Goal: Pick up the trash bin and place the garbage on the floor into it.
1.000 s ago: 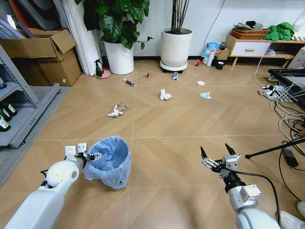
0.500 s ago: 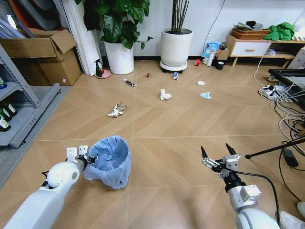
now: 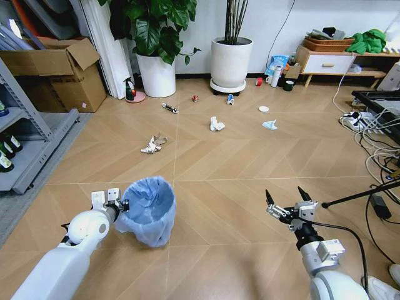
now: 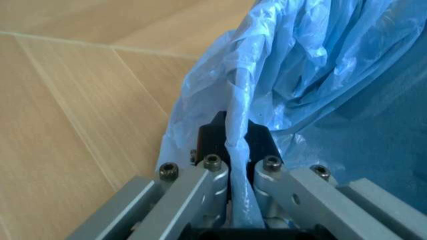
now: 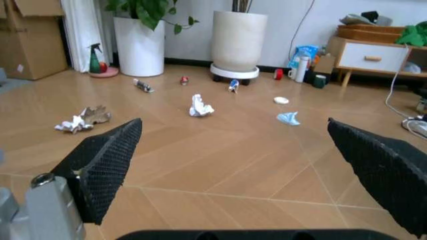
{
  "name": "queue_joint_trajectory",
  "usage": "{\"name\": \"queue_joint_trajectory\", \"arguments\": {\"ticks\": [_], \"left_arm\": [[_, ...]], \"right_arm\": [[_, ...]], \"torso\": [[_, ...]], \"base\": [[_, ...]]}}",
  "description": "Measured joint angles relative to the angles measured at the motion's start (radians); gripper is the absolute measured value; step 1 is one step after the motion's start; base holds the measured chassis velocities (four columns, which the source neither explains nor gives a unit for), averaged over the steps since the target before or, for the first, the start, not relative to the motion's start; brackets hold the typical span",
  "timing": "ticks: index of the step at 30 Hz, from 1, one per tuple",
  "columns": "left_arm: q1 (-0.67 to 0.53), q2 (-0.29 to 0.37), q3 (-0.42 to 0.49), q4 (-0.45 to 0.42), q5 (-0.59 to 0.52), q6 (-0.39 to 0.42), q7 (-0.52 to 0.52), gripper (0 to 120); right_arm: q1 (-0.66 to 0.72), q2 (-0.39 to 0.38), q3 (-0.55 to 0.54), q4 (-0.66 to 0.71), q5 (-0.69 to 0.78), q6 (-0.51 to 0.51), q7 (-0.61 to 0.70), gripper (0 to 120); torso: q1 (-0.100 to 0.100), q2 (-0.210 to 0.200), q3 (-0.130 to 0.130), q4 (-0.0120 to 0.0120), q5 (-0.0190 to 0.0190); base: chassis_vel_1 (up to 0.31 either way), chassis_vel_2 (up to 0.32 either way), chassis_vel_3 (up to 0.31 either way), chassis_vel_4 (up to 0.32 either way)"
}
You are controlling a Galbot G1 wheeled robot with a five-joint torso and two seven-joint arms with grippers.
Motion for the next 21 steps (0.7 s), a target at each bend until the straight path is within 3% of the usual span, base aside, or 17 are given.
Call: {"name": "queue_joint_trajectory", "arguments": {"ticks": [2,6,8,11,14,21], "left_arm": [[0.01,-0.004,-0.011,-0.016,0.0,-0.005,-0.006,0],[0.095,-0.039,-0.086,-0.159,0.021,-0.039,-0.063,0],[0.108,-0.046,-0.094,-0.181,0.032,-0.048,-0.068,0],[0.164,-0.08,-0.115,-0.258,0.105,-0.104,-0.072,0],[0.252,-0.134,-0.121,-0.331,0.234,-0.211,-0.035,0],[0.347,-0.225,-0.134,-0.378,0.428,-0.315,0.051,0]], "right_arm": [[0.001,-0.001,0.001,0.001,0.002,-0.002,0.001,100],[0.014,-0.016,0.009,0.018,0.02,-0.018,0.015,100],[0.016,-0.019,0.01,0.02,0.023,-0.019,0.017,100],[0.018,-0.028,0.013,0.033,0.032,-0.029,0.028,100],[0.018,-0.044,0.013,0.041,0.039,-0.035,0.042,100],[0.015,-0.056,0.016,0.056,0.042,-0.046,0.054,100]], "torso": [[0.0,0.0,0.0,0.0001,0.0],[0.0,0.0,0.0,0.0002,0.0003],[0.0,0.0,0.0,0.0003,0.0003],[0.0,0.0,0.0,0.0,0.0003],[0.0,0.0,0.0,0.0001,0.0],[0.0,0.0,0.0,0.0003,0.0001]], "base": [[0.0,0.0,0.0,0.0],[0.0,0.0,0.0,0.0],[0.0,0.0,0.0,0.0],[0.0,0.0,0.0,0.0],[0.0,0.0,0.0,0.0],[0.0,0.0,0.0,0.0]]}}
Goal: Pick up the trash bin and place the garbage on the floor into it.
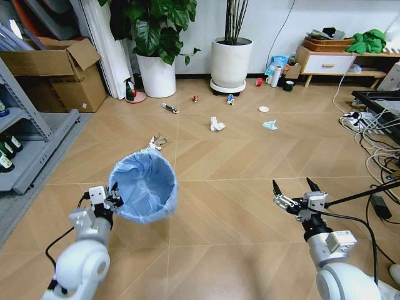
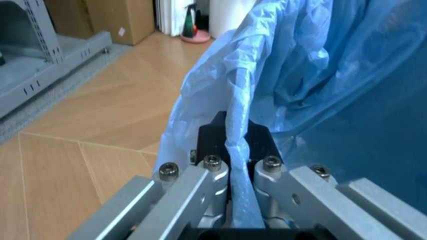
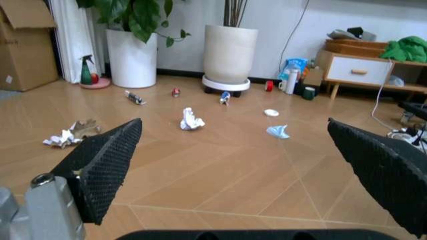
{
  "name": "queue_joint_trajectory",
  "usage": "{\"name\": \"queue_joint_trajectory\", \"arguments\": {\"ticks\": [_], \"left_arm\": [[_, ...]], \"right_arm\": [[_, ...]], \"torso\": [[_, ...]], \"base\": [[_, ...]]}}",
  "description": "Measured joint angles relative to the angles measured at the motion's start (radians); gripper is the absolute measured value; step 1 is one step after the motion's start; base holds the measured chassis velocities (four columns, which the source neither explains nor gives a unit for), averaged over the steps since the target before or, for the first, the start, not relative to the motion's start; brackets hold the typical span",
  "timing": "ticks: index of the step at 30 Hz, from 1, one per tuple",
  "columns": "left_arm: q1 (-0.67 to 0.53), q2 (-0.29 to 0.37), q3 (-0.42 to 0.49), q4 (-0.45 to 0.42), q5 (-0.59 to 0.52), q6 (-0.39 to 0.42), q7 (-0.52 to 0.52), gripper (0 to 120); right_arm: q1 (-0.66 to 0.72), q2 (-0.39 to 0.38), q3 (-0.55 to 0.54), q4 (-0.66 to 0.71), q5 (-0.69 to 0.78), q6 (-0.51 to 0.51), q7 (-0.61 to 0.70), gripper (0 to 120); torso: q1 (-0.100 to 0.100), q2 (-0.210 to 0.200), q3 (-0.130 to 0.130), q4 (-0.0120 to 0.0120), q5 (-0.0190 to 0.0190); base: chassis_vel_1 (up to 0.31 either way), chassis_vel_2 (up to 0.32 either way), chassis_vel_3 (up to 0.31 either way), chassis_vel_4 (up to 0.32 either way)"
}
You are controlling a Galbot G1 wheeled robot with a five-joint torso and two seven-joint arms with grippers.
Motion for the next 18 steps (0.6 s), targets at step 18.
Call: {"name": "queue_joint_trajectory", "arguments": {"ticks": [18], "left_arm": [[0.031,-0.043,0.008,-0.013,0.057,-0.012,0.029,0]], "right_arm": [[-0.016,0.004,0.007,0.029,-0.02,-0.012,-0.01,100]], "torso": [[0.0,0.0,0.0,-0.0001,-0.0001]], "base": [[-0.051,0.043,0.059,-0.052]]}}
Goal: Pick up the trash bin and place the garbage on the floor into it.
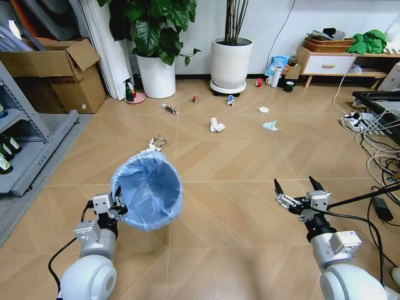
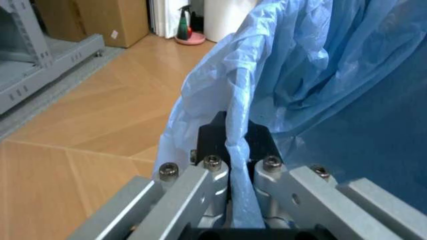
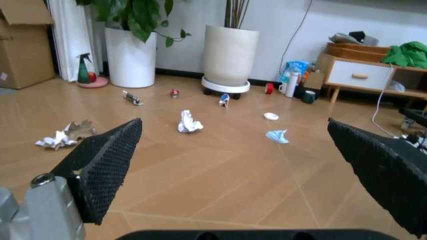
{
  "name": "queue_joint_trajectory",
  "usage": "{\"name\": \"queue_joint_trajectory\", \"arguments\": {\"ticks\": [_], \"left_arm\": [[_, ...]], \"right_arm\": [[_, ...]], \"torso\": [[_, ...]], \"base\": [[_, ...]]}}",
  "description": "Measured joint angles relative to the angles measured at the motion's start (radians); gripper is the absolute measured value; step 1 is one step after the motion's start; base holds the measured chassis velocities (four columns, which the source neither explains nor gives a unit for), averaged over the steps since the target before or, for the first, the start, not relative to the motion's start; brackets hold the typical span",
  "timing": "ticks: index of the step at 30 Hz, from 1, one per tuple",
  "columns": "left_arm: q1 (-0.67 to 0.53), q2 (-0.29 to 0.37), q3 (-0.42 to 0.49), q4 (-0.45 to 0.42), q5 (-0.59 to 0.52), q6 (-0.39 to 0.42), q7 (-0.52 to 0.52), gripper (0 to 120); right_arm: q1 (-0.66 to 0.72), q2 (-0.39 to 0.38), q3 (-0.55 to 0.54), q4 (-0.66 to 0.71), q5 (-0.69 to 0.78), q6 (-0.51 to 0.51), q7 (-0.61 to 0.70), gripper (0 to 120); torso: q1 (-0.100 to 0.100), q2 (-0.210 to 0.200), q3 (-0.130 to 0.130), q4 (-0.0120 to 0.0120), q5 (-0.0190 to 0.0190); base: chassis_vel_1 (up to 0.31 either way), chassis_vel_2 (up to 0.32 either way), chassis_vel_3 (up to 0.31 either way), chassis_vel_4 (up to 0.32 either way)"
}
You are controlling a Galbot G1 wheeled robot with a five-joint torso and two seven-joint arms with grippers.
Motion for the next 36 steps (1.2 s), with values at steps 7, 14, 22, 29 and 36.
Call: {"name": "queue_joint_trajectory", "arguments": {"ticks": [7,14,22,29,36], "left_arm": [[0.002,-0.001,0.004,-0.001,0.008,0.0,0.004,0],[0.0,0.0,0.005,0.0,0.015,-0.002,0.005,0],[0.0,-0.001,0.007,0.008,0.023,-0.007,0.012,0],[-0.003,0.002,0.007,0.011,0.018,-0.007,0.012,0],[-0.003,0.003,0.008,0.015,0.019,-0.007,0.012,0]], "right_arm": [[0.0,0.005,-0.002,0.0,-0.007,0.002,-0.002,100],[0.002,0.01,-0.006,-0.003,-0.017,0.005,-0.006,100],[0.001,0.014,-0.008,-0.011,-0.027,0.013,-0.014,100],[0.004,0.017,-0.011,-0.019,-0.035,0.019,-0.018,100],[0.006,0.021,-0.013,-0.024,-0.04,0.022,-0.021,100]], "torso": [[0.0,0.0,0.0,0.0,0.0],[0.0,0.0,0.0,0.0,0.0],[0.0,0.0,0.0,0.0001,-0.0001],[0.0,0.0,0.0,-0.0001,-0.0001],[0.0,0.0,0.0,0.0,-0.0005]], "base": [[-0.195,0.211,0.189,-0.204],[-0.132,0.204,0.131,-0.203],[-0.109,0.235,0.105,-0.231],[-0.096,0.245,0.083,-0.273],[-0.035,0.278,0.038,-0.27]]}}
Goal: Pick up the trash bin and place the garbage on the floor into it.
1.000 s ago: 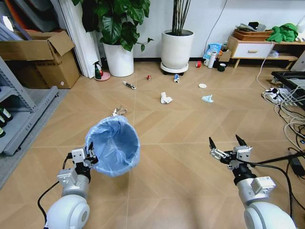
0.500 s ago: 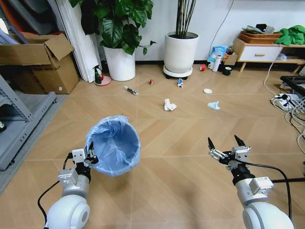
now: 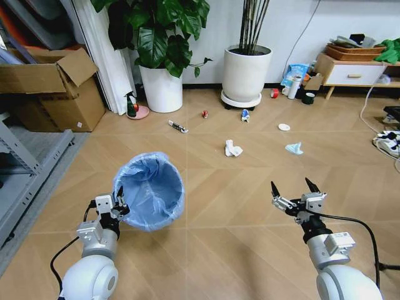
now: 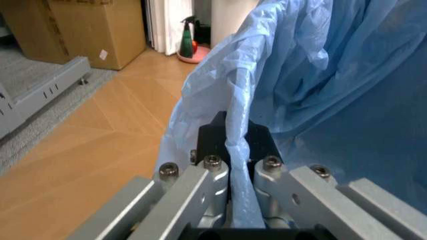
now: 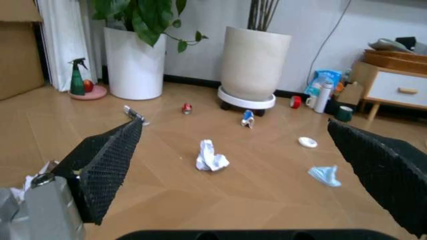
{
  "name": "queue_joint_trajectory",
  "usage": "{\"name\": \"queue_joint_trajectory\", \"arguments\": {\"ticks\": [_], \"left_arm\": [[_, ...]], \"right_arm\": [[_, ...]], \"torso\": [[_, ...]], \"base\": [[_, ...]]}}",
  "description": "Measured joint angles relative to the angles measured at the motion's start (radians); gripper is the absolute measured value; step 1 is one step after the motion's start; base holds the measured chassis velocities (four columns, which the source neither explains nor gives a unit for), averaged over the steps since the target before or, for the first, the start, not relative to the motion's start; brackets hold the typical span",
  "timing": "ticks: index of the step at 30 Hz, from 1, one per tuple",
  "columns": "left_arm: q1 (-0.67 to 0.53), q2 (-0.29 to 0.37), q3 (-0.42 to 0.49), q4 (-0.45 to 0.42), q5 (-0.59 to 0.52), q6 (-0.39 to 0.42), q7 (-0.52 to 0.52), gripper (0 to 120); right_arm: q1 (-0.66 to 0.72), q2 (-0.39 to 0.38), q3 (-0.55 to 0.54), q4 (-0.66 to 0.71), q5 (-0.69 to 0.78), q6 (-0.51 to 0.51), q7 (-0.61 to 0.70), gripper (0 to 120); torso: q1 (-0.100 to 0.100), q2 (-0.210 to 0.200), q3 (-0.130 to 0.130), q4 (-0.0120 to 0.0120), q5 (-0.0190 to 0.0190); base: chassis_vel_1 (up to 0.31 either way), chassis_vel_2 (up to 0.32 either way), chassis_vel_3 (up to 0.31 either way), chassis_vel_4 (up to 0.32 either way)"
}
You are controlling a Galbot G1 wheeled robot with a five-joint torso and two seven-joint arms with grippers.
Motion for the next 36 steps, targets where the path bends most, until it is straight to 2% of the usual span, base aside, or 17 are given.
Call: {"name": "queue_joint_trajectory", "arguments": {"ticks": [2,3,36], "left_arm": [[0.0,0.0,0.001,0.001,0.001,0.0,0.0,0],[0.001,-0.001,0.001,0.002,0.002,0.0,0.0,0],[0.003,-0.01,0.003,0.009,0.016,-0.011,0.008,0]], "right_arm": [[0.0,0.002,0.0,-0.001,-0.002,0.002,-0.001,100],[-0.001,0.004,0.0,-0.002,-0.003,0.005,-0.002,100],[-0.002,0.016,-0.001,-0.008,-0.019,0.015,-0.012,100]], "torso": [[0.0,0.0,0.0,0.0001,0.001],[0.0,0.0,0.0,0.0001,0.0002],[0.0,0.0,0.0,0.0,0.0004]], "base": [[-0.013,0.278,0.011,-0.25],[-0.011,0.274,0.014,-0.267],[-0.048,0.274,0.047,-0.279]]}}
